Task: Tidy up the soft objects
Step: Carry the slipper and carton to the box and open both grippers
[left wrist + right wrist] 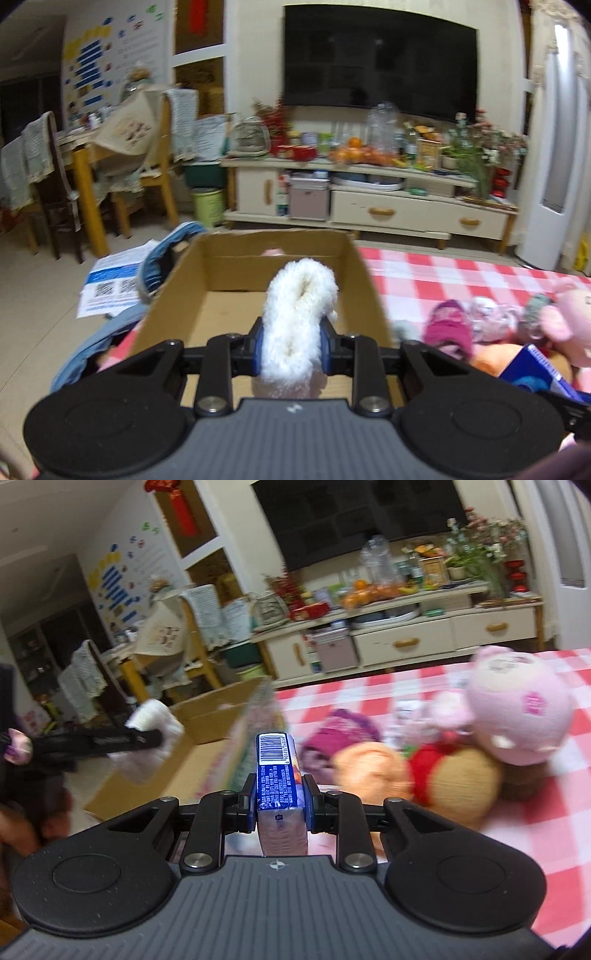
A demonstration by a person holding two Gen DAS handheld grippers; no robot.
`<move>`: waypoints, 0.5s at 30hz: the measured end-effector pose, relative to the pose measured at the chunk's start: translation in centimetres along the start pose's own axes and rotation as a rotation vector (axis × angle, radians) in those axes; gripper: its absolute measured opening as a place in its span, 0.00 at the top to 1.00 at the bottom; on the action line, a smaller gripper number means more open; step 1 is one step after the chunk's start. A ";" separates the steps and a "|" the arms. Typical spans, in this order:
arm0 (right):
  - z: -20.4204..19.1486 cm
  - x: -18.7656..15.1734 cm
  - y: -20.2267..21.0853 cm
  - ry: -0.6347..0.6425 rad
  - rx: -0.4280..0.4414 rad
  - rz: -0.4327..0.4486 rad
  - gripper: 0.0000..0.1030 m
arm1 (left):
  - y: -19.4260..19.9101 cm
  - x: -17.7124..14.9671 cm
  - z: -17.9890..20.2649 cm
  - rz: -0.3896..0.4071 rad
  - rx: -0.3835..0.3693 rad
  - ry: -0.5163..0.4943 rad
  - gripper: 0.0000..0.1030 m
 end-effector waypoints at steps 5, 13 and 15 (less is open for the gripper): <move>-1.7 1.6 -2.3 0.006 0.066 0.002 0.72 | -0.6 -0.1 -2.2 -0.010 0.085 0.034 0.74; -3.4 2.2 -5.5 0.030 0.114 -0.021 0.72 | -1.1 -0.4 -3.4 -0.039 0.154 0.043 0.73; -3.7 2.2 -5.9 0.039 0.111 -0.029 0.72 | -1.1 -0.5 -3.6 -0.043 0.164 0.045 0.72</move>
Point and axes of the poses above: each gripper's, at about its wrist camera, not at the fingertips, and y roughly against the way its jaws point, z to its right, x to its top, the point moved 1 cm from there along -y, roughly the way its jaws point, and after that the axes turned 4 degrees about y, right-handed, at the moved point
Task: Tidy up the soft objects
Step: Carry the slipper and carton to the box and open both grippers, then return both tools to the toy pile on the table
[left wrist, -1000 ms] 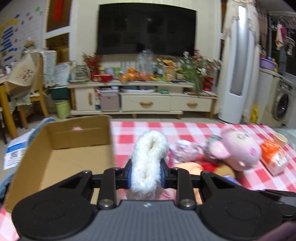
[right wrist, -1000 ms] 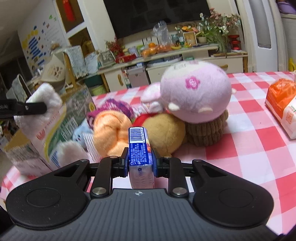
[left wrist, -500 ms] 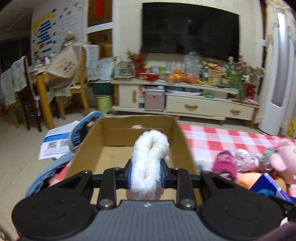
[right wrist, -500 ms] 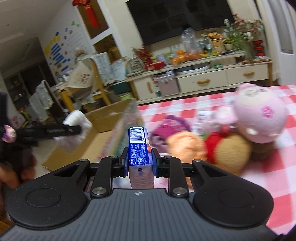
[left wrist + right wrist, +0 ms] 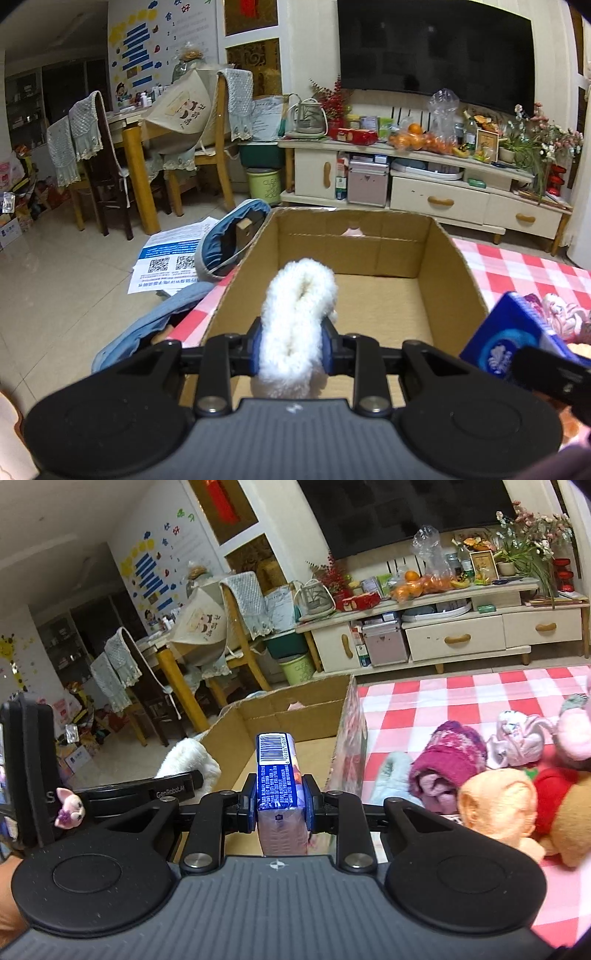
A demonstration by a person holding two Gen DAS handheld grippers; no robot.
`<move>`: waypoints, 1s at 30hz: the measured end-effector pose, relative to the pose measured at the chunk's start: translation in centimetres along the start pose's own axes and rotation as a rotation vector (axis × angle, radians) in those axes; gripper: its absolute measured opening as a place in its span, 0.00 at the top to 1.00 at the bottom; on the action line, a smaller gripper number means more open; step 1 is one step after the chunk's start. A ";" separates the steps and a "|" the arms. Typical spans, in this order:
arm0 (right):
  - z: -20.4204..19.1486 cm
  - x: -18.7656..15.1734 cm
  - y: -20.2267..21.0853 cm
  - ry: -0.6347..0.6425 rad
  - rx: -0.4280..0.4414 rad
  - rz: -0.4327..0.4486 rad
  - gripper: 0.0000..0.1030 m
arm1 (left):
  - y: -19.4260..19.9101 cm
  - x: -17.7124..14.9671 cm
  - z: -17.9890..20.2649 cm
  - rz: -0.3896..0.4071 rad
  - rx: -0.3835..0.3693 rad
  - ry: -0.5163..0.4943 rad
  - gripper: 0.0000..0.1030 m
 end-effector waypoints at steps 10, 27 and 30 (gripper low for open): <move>-1.0 0.0 -0.8 0.048 0.016 -0.033 0.64 | -0.2 0.4 -0.6 -0.002 0.033 0.007 0.49; -0.1 -0.2 2.2 0.072 -0.090 0.063 0.02 | 1.8 1.0 2.0 0.085 0.028 -0.056 0.14; 0.2 -0.4 2.5 0.079 -0.120 0.075 0.01 | 2.1 1.1 2.6 0.097 0.020 -0.070 0.14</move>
Point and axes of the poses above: each gripper's, at about its wrist camera, not at the fingertips, and y roughly against the way its jaws point, z to its right, x to its top, the point moved 1 cm from there along -y, roughly the way its jaws point, and after that the axes turned 4 degrees about y, right-handed, at the moved point
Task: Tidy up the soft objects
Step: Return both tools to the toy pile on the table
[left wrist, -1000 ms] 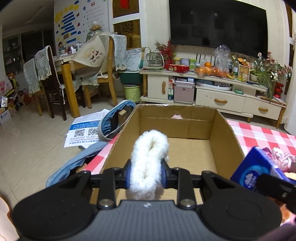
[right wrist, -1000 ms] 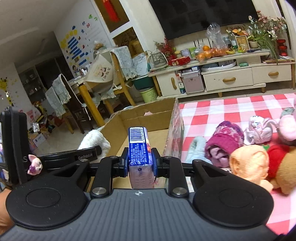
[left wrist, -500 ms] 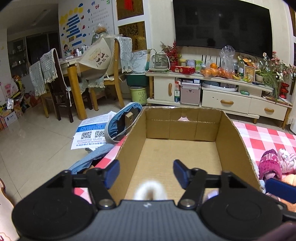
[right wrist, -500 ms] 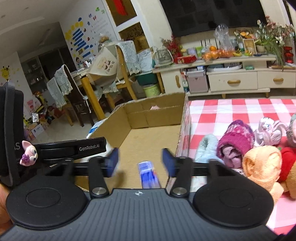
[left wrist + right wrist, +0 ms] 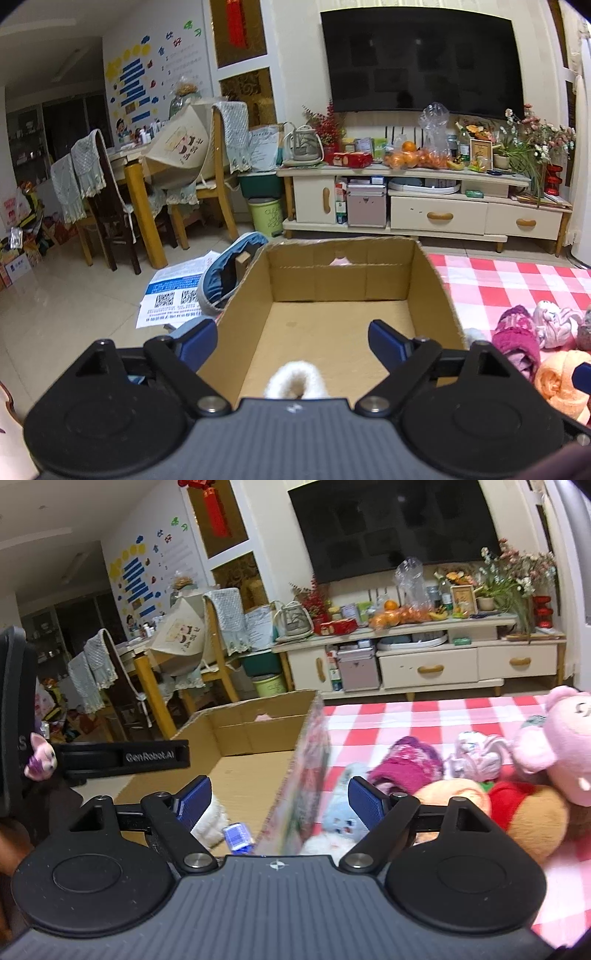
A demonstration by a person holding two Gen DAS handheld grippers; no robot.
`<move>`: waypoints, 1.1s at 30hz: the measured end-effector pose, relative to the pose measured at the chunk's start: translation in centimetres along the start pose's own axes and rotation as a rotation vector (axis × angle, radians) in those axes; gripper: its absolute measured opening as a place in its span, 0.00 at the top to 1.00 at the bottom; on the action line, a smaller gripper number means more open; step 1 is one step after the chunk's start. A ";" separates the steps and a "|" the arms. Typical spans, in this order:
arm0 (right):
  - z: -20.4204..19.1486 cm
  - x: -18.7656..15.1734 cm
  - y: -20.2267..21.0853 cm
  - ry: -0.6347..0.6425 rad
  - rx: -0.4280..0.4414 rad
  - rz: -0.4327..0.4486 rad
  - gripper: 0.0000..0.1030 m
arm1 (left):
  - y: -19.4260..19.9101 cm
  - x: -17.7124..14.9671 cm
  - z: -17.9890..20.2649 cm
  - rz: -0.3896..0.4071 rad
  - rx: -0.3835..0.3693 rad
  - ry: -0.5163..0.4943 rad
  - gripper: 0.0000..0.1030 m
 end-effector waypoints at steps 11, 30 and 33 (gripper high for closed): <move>1.3 -0.3 1.3 -0.013 -0.051 0.038 0.00 | 1.1 -0.1 2.7 0.027 -0.031 -0.047 0.10; 2.6 -1.3 3.4 -0.092 -0.109 0.063 0.00 | 2.2 -0.5 7.3 0.045 -0.056 -0.155 0.07; 2.1 -1.4 3.6 -0.098 -0.117 0.074 0.00 | 2.3 -0.7 8.1 0.047 -0.057 -0.169 0.07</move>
Point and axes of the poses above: each gripper's, at about its wrist camera, not at the fingertips, and y roughly against the way its jaws point, z to its right, x to its top, the point moved 1 cm from there along -y, roughly the way its jaws point, and after that the axes turned 4 degrees about y, right-handed, at the moved point
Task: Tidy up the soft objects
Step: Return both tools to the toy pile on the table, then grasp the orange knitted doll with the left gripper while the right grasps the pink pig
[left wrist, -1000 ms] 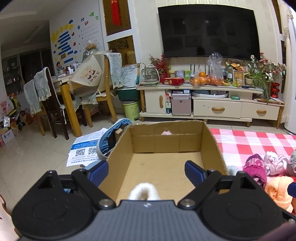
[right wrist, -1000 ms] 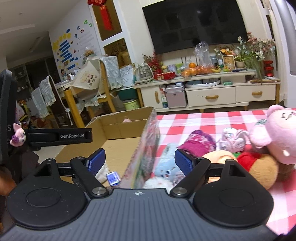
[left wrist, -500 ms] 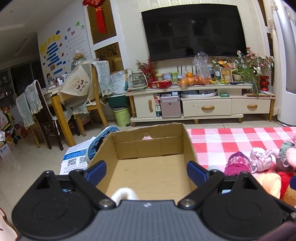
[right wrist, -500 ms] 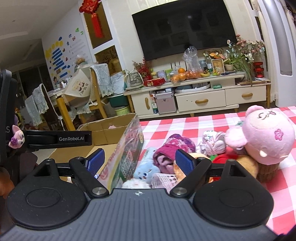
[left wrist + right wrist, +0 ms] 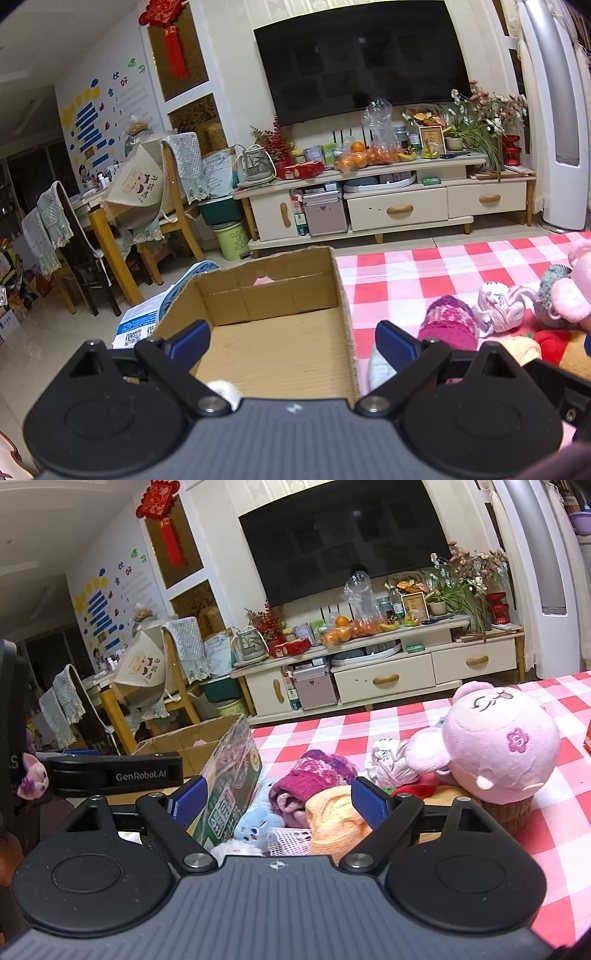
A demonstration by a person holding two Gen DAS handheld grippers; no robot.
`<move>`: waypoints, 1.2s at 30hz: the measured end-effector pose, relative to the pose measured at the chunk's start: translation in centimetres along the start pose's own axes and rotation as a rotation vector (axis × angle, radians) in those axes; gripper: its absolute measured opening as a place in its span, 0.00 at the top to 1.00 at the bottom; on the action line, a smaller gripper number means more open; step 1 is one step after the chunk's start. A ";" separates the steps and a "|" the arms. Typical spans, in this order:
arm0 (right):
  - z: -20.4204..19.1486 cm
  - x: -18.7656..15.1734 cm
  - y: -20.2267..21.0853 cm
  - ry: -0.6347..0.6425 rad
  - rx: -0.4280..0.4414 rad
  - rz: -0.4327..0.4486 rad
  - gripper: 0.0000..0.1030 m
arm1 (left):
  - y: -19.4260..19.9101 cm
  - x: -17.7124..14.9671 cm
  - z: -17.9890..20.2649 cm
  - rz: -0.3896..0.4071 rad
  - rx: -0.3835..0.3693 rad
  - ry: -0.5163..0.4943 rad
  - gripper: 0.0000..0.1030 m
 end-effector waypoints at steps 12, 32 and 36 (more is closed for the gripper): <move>-0.1 0.3 0.4 -0.032 -0.062 0.046 0.00 | 0.5 -0.2 1.9 0.006 -0.047 -0.017 0.04; 7.7 0.1 2.1 -0.321 -0.225 0.155 0.00 | 2.1 -3.0 8.7 -0.039 -0.374 -0.117 0.03; 9.8 -0.9 1.2 -0.459 -0.154 0.136 0.00 | 1.3 -3.6 9.7 -0.066 -0.377 -0.124 0.03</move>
Point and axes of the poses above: each gripper's, at about its wrist camera, not at the fingertips, and y roughly against the way its jaws point, z to its right, x to its top, the point moved 1 cm from there along -y, roughly the way its jaws point, and after that the axes turned 4 degrees about y, right-handed, at the moved point
